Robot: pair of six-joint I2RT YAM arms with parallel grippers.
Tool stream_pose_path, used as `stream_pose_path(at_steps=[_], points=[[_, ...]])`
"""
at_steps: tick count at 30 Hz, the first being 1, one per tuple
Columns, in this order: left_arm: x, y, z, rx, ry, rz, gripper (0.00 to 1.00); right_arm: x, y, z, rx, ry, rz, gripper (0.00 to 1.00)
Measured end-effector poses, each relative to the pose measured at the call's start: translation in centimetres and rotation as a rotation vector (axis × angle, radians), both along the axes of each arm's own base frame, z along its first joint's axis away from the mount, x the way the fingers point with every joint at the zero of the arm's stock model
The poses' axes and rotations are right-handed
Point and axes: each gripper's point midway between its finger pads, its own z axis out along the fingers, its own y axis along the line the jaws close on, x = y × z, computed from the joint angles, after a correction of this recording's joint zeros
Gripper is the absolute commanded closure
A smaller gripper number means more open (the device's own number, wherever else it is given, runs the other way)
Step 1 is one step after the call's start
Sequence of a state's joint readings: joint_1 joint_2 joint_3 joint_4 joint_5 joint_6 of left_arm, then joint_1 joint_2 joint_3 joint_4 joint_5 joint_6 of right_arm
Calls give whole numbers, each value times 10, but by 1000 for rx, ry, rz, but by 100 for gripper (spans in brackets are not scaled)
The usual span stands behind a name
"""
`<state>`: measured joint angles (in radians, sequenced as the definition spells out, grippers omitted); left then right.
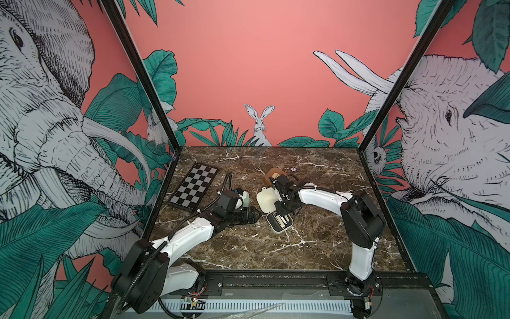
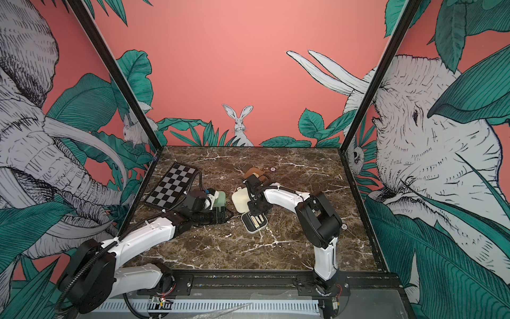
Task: Organize nail clipper sets
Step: Place the nail clipper in the storage box.
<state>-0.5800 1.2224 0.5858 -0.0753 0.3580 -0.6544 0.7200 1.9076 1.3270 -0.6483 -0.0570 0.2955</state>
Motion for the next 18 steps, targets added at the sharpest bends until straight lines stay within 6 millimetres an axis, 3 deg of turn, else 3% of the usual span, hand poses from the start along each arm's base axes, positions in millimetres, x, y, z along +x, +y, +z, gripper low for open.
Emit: stream_pose_path(at_steps=[18], points=[[0,0,0,0,0,0,14,4,-2,-6,-29,-10,20,96]])
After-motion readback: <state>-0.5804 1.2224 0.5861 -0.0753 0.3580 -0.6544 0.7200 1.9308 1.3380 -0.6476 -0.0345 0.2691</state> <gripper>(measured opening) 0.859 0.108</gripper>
